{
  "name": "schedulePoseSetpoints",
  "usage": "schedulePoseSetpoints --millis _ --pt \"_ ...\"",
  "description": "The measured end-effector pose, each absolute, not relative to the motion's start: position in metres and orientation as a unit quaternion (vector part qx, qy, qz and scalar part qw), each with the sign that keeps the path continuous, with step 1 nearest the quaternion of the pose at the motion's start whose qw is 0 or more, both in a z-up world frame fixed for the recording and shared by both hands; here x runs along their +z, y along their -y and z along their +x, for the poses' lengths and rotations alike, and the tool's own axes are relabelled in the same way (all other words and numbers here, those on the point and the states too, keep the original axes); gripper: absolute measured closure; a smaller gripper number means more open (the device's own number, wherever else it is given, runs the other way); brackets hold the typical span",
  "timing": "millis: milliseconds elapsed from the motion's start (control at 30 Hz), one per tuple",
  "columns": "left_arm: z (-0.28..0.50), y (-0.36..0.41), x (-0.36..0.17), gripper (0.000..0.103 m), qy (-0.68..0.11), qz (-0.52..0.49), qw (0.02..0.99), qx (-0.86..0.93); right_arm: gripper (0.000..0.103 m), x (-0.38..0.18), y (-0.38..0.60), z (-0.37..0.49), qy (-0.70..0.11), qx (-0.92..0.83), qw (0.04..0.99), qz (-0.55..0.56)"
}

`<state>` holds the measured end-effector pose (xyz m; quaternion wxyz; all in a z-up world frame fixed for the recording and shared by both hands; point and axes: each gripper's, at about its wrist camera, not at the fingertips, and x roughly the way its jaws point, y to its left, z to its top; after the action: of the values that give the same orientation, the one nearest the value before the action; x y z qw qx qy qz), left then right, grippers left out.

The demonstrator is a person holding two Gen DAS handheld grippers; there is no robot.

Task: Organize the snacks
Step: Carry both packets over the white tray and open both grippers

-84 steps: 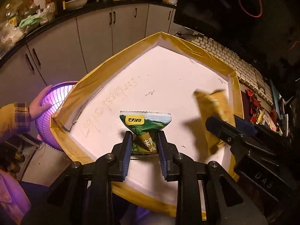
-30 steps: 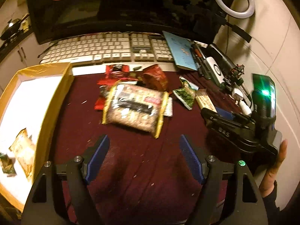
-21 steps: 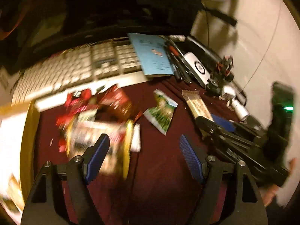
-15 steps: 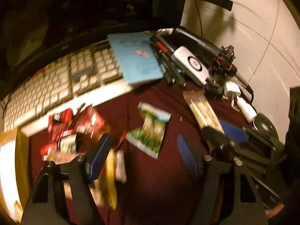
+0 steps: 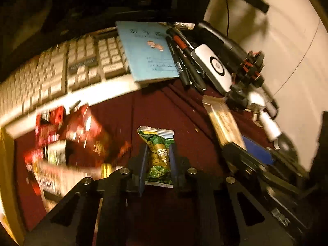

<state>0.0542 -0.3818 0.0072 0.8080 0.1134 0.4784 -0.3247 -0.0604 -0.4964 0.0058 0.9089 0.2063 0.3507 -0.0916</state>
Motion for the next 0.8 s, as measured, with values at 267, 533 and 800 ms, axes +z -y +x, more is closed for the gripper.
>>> schedulePoseSetpoints --millis 267,533,800 --pt "0.016 0.316 0.039 0.087 -0.459 0.022 0.828 -0.321 0.069 0.012 0.487 -0.066 -0.330 -0.065 0.922 0.191" --pt "0.003 0.192 0.064 0.087 -0.428 -0.061 0.871 -0.232 0.069 0.025 0.460 -0.061 -0.328 -0.006 0.920 0.214" --pt "0.025 0.071 0.075 0.087 -0.395 -0.133 0.900 -0.128 0.069 0.052 0.326 -0.021 -0.349 0.149 0.915 0.140"
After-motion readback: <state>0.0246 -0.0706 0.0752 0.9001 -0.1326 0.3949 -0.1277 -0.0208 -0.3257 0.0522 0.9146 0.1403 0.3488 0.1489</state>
